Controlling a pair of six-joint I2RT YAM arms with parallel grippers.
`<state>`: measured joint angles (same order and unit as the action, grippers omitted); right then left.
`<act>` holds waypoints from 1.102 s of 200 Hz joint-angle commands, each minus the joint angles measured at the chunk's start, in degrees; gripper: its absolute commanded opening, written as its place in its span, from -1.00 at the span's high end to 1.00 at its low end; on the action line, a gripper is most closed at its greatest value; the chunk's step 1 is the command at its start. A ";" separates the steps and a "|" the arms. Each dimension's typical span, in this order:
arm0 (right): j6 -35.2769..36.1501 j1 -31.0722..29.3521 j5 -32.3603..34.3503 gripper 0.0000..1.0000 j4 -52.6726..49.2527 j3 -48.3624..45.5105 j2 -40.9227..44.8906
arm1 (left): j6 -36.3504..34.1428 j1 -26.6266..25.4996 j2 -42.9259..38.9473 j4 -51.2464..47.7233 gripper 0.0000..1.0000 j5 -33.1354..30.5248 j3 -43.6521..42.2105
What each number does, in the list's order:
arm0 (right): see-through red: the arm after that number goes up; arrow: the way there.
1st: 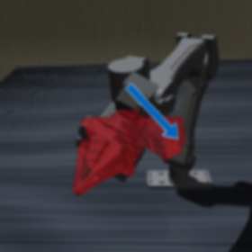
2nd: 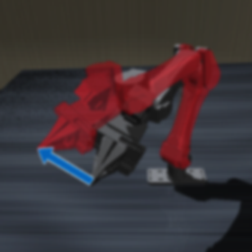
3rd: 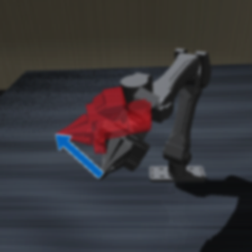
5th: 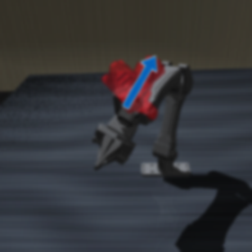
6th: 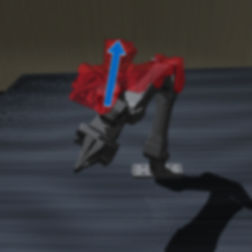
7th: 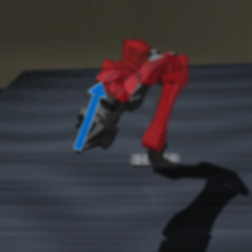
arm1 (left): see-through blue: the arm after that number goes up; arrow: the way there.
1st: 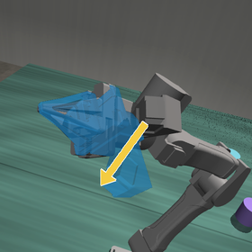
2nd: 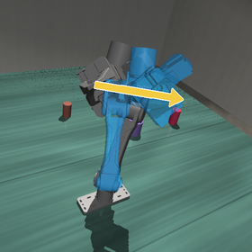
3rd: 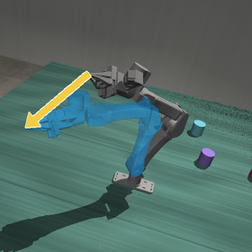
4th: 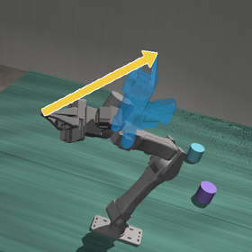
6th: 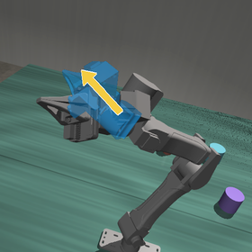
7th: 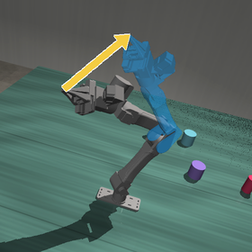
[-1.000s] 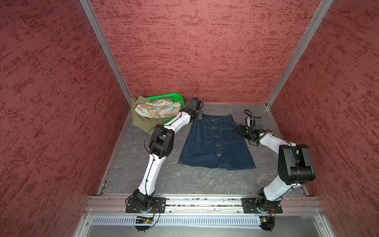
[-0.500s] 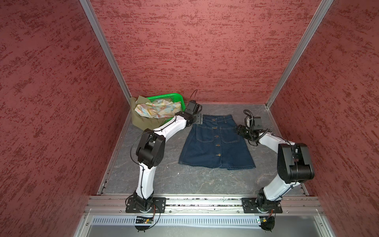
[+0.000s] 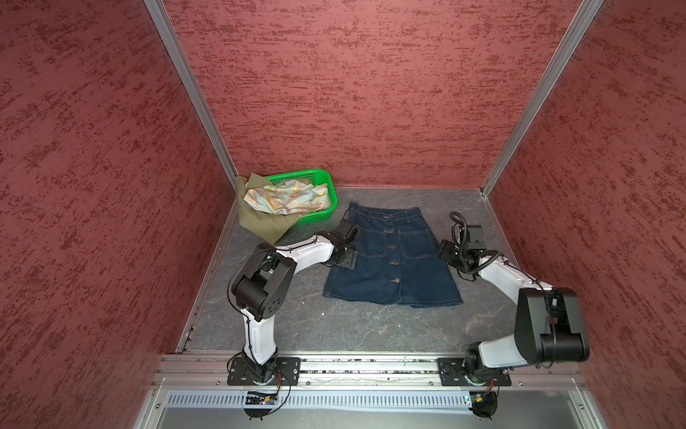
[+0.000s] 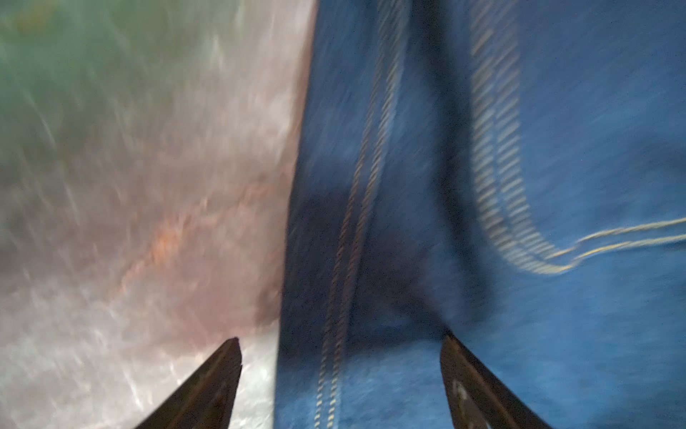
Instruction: Fold and stack the skirts
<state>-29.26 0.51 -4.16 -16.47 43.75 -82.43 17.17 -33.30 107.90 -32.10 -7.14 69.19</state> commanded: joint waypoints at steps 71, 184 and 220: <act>-7.74 0.89 2.32 -0.51 -8.02 -9.58 8.07 | 5.30 2.30 -7.65 -0.30 0.14 7.25 -10.62; -7.72 0.97 -1.61 -0.19 -6.17 -15.50 10.72 | 14.88 4.55 -20.17 4.41 1.00 13.54 -24.44; -4.70 0.93 -6.85 0.59 -3.71 -15.68 11.06 | 16.24 5.44 -21.66 5.35 1.00 13.63 -24.66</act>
<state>-35.31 1.23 -6.28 -21.30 28.99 -71.53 31.51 -28.40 87.61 -28.05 6.07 44.69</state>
